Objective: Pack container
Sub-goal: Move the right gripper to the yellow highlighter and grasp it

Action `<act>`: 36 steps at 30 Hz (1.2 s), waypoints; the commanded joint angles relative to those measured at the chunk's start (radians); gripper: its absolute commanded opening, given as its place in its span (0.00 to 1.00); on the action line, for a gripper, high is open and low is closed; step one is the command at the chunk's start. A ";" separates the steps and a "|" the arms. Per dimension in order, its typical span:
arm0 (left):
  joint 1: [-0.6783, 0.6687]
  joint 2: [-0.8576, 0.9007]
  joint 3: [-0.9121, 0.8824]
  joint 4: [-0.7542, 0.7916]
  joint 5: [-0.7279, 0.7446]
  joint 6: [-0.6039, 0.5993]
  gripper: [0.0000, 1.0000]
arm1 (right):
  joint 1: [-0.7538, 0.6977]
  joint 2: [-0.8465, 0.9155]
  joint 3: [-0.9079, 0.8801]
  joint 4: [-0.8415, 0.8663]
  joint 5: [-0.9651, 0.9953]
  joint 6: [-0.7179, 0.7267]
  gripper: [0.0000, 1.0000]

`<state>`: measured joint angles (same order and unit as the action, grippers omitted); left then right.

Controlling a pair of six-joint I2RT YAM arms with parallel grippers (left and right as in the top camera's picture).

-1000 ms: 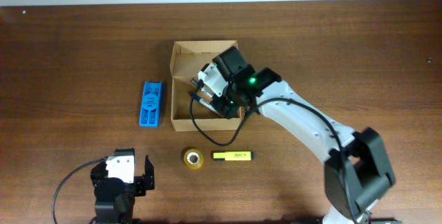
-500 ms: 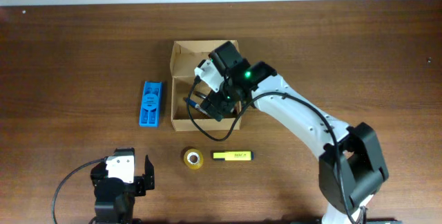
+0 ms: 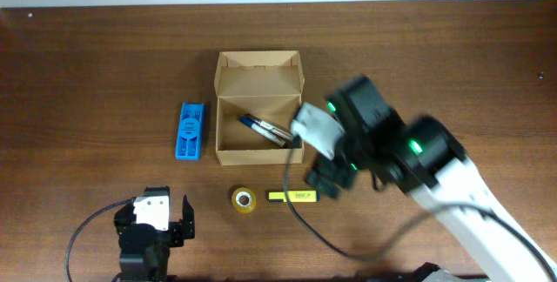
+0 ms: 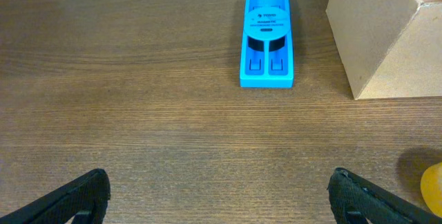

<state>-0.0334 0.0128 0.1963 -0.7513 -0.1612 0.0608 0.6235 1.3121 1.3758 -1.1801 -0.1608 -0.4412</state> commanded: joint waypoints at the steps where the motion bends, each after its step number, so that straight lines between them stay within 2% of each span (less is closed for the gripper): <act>1: -0.006 -0.007 -0.006 0.000 0.007 0.016 1.00 | 0.041 -0.029 -0.156 0.002 -0.016 0.039 0.99; 7: -0.006 -0.007 -0.006 0.000 0.007 0.016 1.00 | 0.164 0.019 -0.319 0.067 0.000 0.084 0.99; 14: -0.006 -0.007 -0.006 0.000 0.007 0.016 1.00 | 0.279 0.167 -0.325 0.119 0.095 0.082 0.99; 23: -0.006 -0.007 -0.006 0.000 0.007 0.016 1.00 | 0.293 0.354 -0.325 0.243 0.151 0.079 1.00; 34: -0.006 -0.007 -0.006 0.000 0.007 0.016 0.99 | 0.293 0.481 -0.325 0.372 0.210 0.048 1.00; 36: -0.006 -0.007 -0.006 0.000 0.007 0.016 0.99 | 0.293 0.492 -0.325 0.393 0.225 0.035 0.96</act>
<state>-0.0334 0.0128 0.1963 -0.7513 -0.1612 0.0608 0.9089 1.7863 1.0523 -0.8051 0.0162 -0.3809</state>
